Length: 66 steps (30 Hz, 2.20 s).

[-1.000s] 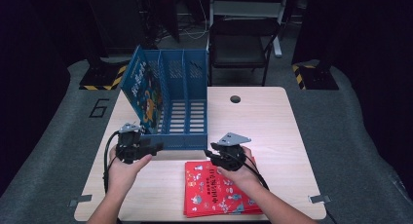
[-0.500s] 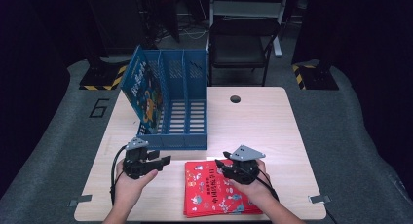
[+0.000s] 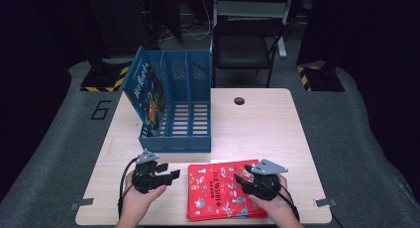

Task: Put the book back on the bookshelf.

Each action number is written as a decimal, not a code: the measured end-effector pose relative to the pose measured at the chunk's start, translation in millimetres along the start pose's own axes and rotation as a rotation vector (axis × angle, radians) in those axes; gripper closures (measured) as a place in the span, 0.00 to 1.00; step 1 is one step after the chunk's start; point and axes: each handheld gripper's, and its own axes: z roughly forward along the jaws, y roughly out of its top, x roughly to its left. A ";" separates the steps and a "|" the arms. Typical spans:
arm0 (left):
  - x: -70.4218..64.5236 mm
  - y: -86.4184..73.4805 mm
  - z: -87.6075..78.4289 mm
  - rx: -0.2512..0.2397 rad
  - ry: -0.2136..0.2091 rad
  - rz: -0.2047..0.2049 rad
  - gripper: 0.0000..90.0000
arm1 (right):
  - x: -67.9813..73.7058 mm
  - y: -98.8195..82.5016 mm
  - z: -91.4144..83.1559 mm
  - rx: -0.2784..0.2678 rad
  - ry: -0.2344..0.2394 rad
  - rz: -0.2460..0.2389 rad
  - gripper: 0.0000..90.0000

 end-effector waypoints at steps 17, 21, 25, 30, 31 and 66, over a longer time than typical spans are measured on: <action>-32.1 -10.3 44.9 0.107 -0.114 0.271 0.47 | -19.5 -32.0 5.9 0.048 -0.042 -0.014 0.48; -43.5 -12.7 54.0 0.120 -0.142 0.292 0.46 | -18.0 -37.6 2.7 0.078 -0.055 -0.026 0.43; -46.9 -14.9 61.1 0.150 -0.140 0.311 0.44 | -17.9 -41.1 0.2 0.072 -0.070 -0.017 0.35; -51.0 -17.7 61.4 0.135 -0.112 0.339 0.43 | -15.1 -44.6 -1.4 0.074 -0.073 -0.005 0.22; -51.2 -18.1 61.3 0.137 -0.112 0.349 0.42 | -13.5 -44.9 -0.9 0.079 -0.072 -0.009 0.19; -42.8 -34.9 51.2 0.173 -0.080 0.275 0.30 | -22.8 -48.3 -13.4 0.148 -0.056 0.183 0.33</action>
